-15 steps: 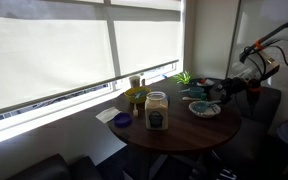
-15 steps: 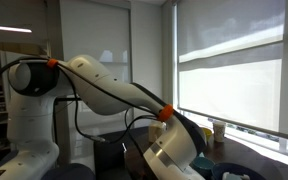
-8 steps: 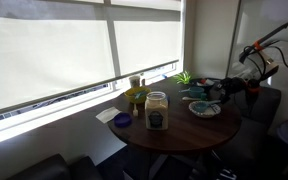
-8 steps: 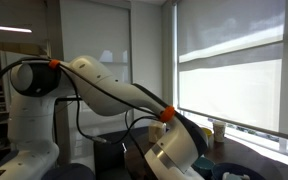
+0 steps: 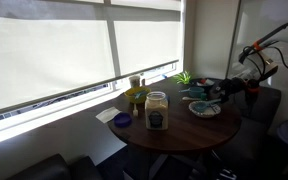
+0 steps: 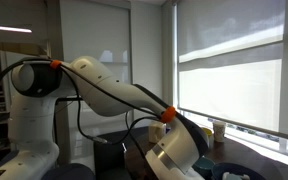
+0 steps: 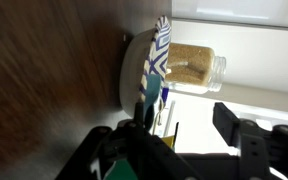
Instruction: Pick up the blue measuring spoon from the white bowl and scoop one spoonful of sugar, pour the sugar into the white bowl and put the blue measuring spoon in the clear container of sugar
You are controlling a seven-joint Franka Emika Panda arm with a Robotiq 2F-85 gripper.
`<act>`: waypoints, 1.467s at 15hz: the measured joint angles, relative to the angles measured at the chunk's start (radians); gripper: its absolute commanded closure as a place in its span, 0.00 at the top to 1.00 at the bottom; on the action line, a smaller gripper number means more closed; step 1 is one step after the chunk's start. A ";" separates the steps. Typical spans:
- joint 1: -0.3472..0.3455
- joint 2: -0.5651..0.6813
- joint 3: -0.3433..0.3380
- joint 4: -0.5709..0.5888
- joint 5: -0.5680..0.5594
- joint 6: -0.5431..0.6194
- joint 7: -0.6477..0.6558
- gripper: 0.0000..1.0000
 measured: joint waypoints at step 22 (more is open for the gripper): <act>0.050 -0.277 0.021 -0.043 -0.216 -0.001 -0.115 0.03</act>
